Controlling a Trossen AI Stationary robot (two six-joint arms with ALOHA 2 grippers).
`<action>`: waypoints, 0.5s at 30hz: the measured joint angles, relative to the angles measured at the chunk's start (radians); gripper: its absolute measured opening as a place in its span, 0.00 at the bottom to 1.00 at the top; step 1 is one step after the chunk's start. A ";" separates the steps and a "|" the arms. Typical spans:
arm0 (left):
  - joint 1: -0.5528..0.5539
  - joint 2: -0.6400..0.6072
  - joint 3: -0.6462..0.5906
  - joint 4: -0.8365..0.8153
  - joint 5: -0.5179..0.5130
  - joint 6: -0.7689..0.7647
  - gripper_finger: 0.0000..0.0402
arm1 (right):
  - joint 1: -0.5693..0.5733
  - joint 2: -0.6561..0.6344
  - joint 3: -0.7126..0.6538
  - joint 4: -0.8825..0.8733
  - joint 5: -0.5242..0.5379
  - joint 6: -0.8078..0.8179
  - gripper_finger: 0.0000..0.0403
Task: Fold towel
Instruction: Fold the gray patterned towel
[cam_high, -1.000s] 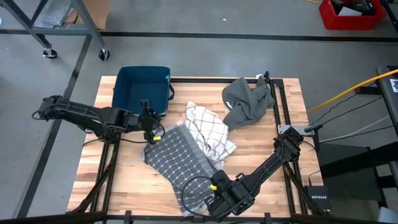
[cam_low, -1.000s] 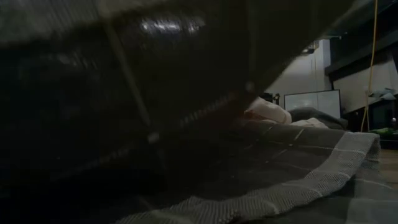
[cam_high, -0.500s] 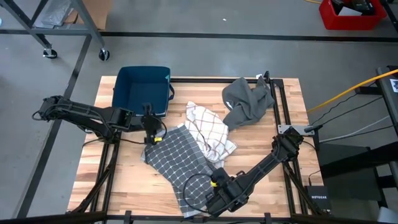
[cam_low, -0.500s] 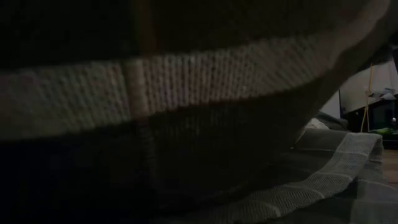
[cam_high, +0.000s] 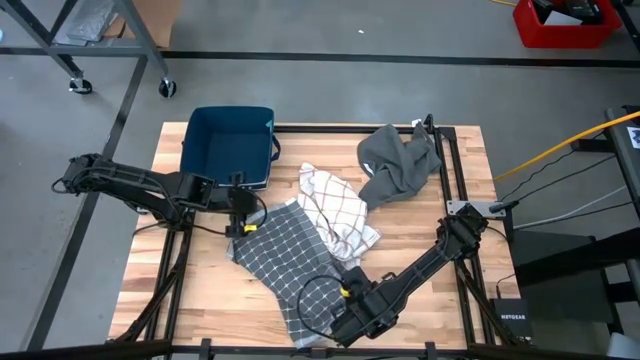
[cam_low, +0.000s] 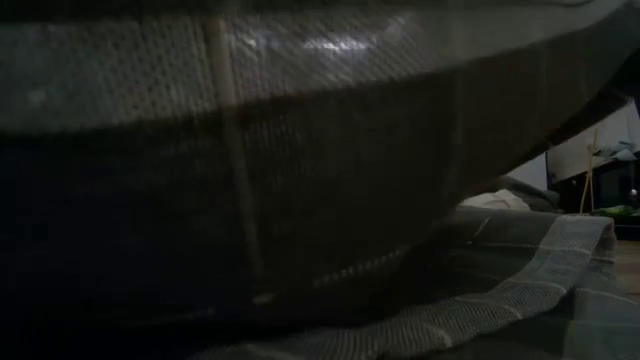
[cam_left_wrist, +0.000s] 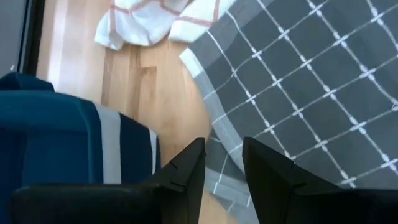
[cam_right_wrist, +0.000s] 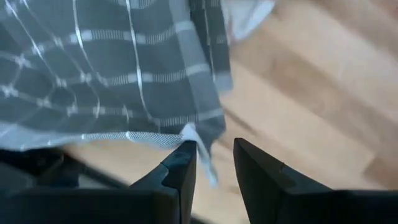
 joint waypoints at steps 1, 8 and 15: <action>0.000 0.000 0.000 -0.013 0.000 0.002 0.25 | 0.002 0.000 0.000 0.006 -0.045 -0.003 0.27; 0.000 0.000 0.000 -0.082 0.002 0.025 0.25 | 0.020 0.000 0.000 0.019 -0.370 -0.009 0.27; -0.001 0.000 0.000 -0.090 0.187 -0.016 0.25 | 0.031 0.000 0.000 0.201 -0.261 -0.010 0.27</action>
